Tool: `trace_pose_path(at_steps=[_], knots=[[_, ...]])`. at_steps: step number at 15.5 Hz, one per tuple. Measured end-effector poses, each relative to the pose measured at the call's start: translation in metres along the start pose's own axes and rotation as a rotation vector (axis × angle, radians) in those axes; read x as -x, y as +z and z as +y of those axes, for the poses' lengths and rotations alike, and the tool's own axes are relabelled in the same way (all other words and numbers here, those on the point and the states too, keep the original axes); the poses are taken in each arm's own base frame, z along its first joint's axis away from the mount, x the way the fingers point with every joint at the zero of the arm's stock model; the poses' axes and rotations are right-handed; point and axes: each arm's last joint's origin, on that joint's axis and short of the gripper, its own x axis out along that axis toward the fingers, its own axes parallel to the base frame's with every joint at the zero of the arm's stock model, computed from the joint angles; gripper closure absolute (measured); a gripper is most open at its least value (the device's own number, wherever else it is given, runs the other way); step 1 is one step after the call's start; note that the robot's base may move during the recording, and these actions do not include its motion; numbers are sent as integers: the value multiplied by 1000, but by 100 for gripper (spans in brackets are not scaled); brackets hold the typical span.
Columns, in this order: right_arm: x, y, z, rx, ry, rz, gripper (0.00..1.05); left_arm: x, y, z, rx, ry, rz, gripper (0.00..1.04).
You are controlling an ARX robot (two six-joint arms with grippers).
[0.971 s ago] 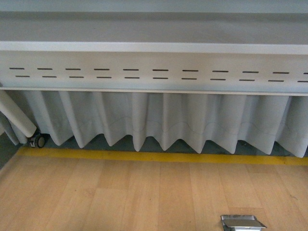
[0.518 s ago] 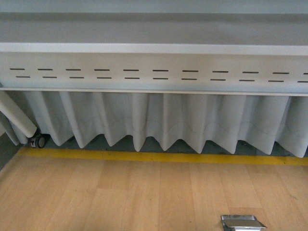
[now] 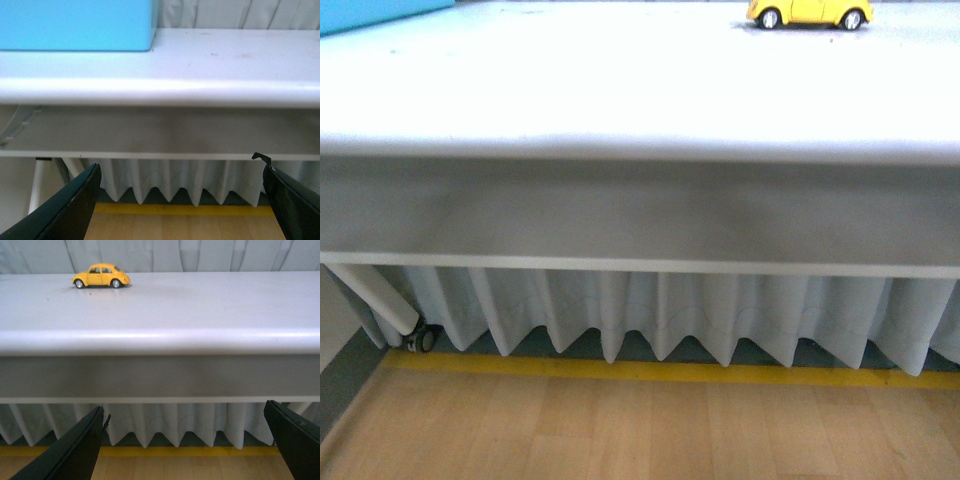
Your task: Wind up and store yellow beetle toy
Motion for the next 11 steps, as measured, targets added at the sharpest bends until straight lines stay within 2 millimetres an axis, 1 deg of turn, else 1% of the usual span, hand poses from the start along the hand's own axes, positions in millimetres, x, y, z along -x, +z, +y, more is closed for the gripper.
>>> trace_pose_path(at_steps=[11], knots=[[0, 0, 0, 0, 0, -2, 7, 0, 0, 0, 1, 2, -1, 7]])
